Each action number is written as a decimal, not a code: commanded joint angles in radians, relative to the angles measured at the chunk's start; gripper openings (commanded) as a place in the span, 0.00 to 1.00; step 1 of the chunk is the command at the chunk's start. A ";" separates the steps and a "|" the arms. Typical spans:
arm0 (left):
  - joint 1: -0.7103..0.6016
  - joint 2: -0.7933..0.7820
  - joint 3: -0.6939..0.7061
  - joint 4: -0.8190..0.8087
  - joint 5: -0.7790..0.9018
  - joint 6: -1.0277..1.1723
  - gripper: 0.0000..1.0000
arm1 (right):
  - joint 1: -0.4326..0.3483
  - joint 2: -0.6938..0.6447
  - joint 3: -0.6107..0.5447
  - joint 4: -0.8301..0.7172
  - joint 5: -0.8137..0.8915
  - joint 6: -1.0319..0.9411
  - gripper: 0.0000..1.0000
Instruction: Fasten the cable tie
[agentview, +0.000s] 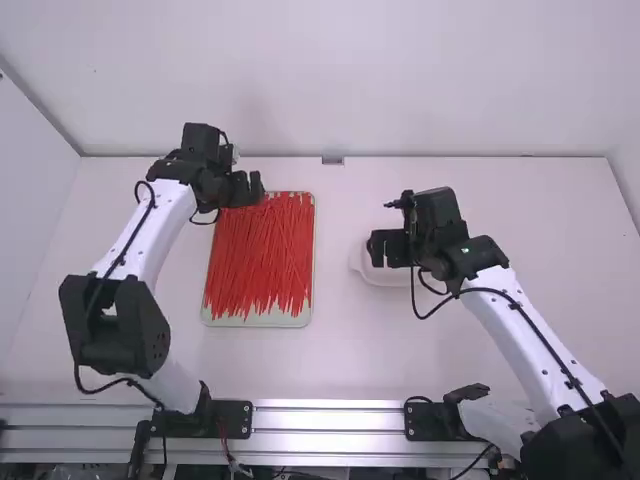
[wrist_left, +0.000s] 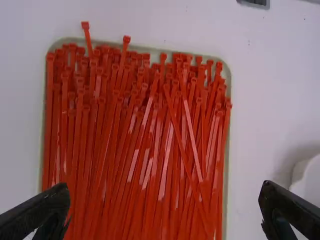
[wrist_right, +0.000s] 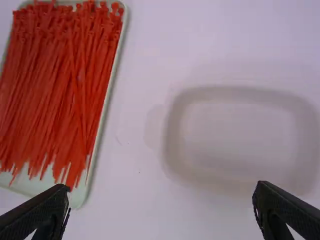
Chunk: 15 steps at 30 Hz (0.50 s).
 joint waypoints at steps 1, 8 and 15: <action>-0.008 0.039 0.041 0.021 -0.005 0.006 0.99 | 0.001 -0.009 0.027 0.006 -0.014 -0.006 0.98; -0.008 0.114 0.045 0.195 -0.004 0.001 0.99 | 0.001 -0.009 0.027 0.050 -0.042 0.024 0.98; -0.010 0.177 0.045 0.336 0.027 0.040 0.99 | 0.001 -0.009 0.027 0.089 -0.123 0.018 0.98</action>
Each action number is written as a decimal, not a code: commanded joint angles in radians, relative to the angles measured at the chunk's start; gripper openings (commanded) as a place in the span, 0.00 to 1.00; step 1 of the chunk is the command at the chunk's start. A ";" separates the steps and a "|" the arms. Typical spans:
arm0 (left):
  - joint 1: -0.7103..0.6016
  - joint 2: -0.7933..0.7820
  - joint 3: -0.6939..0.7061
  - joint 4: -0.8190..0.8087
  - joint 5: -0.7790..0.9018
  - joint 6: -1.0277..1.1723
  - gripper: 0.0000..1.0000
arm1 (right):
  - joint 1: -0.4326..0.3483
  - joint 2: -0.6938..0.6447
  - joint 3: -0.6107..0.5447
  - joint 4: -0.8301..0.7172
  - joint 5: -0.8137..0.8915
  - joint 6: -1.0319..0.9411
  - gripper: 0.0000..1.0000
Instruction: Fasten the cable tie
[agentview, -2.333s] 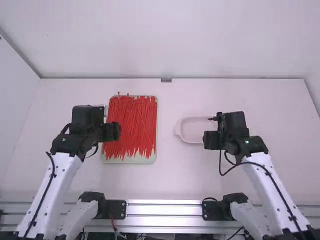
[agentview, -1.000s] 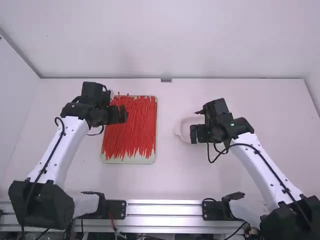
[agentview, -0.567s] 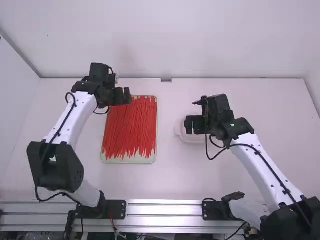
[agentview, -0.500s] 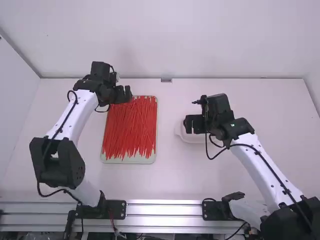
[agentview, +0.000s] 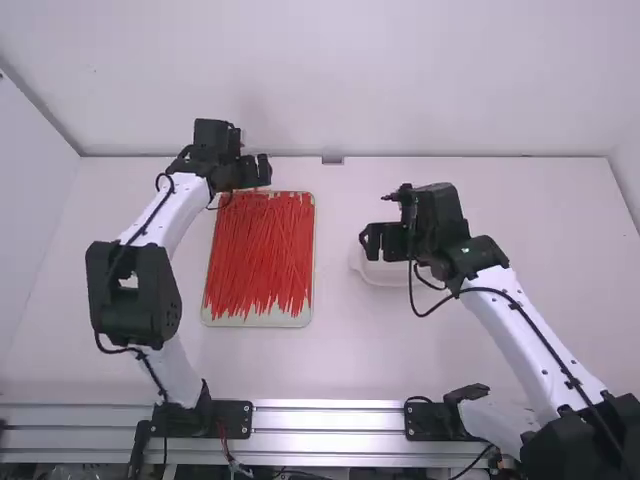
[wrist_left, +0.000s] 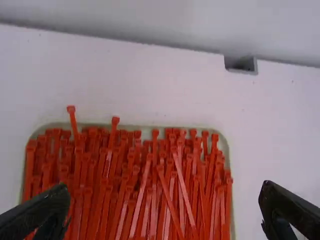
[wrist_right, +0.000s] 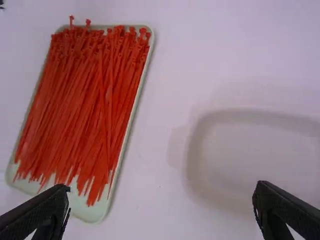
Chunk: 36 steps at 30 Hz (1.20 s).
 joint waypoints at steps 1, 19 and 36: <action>-0.010 0.036 0.024 0.035 0.044 0.039 0.99 | 0.002 -0.009 0.027 0.012 -0.054 -0.002 0.98; -0.081 0.247 0.024 0.139 0.031 0.014 0.94 | 0.001 -0.009 0.027 0.036 -0.085 -0.002 0.98; -0.074 0.276 0.023 0.143 -0.091 0.009 0.67 | 0.020 -0.009 0.027 0.021 -0.137 -0.010 0.98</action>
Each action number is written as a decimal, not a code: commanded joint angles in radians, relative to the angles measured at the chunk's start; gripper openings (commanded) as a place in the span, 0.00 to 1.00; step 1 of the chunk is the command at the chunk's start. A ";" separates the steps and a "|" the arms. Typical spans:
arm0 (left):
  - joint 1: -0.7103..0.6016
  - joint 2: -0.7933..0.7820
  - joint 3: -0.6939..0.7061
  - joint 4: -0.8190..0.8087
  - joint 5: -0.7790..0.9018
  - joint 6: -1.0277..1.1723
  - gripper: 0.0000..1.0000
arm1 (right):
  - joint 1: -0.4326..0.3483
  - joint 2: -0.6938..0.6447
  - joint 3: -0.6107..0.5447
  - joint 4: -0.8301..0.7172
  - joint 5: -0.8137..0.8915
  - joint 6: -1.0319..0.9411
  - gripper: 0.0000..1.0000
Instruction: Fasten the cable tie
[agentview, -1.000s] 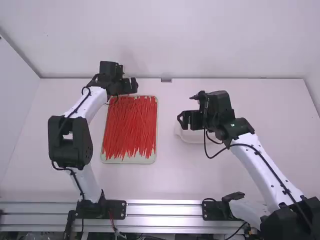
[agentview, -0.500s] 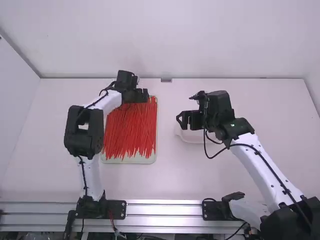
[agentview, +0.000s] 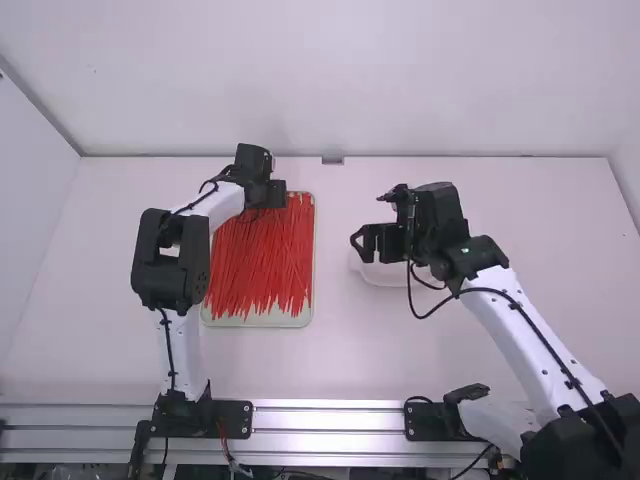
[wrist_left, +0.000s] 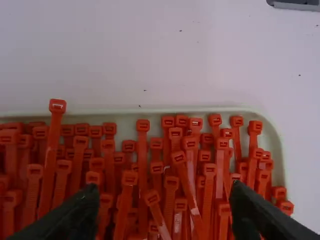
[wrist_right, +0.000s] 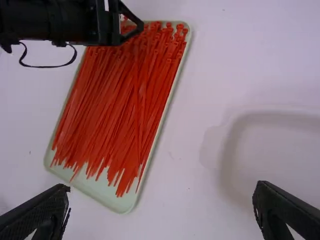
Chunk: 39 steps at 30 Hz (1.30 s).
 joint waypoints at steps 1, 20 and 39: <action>0.007 0.008 0.023 -0.003 -0.016 -0.002 0.67 | 0.027 -0.009 0.027 0.008 -0.016 -0.023 0.98; 0.010 0.019 0.023 0.016 -0.096 -0.029 0.41 | 0.126 -0.009 0.027 -0.004 0.063 -0.023 0.98; 0.010 0.084 0.023 0.064 -0.093 -0.029 0.34 | 0.112 -0.009 0.027 -0.020 0.063 -0.023 0.98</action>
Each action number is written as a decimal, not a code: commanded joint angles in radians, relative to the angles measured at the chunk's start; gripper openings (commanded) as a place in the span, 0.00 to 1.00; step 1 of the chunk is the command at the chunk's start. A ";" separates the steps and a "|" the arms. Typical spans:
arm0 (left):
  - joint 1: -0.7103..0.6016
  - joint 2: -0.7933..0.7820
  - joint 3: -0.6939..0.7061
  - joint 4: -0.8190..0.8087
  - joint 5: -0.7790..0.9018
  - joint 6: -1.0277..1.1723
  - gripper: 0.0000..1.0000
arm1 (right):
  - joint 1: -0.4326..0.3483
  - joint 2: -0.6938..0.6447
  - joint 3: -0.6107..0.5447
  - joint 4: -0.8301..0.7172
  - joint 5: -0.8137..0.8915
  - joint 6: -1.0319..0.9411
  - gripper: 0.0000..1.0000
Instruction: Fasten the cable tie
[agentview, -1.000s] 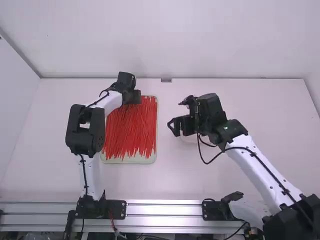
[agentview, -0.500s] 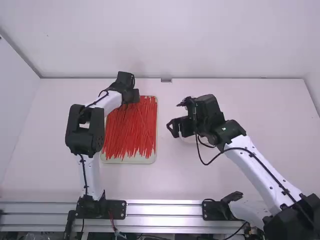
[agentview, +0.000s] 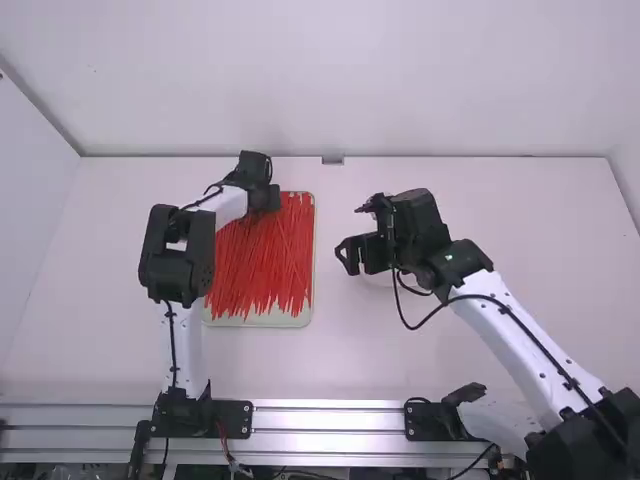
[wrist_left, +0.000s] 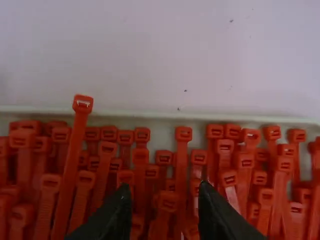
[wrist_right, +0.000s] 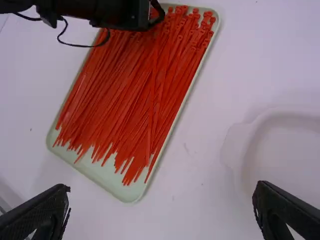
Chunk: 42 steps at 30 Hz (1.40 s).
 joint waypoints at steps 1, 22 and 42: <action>0.005 0.011 0.023 0.007 -0.012 -0.002 0.34 | -0.001 -0.009 0.027 -0.007 0.001 -0.002 0.98; 0.005 -0.005 0.074 -0.074 -0.012 -0.002 0.02 | -0.003 -0.009 0.027 -0.005 0.001 -0.005 0.98; -0.002 -0.297 0.422 -0.651 -0.168 -0.090 0.02 | -0.037 -0.009 0.027 -0.003 0.002 -0.032 0.98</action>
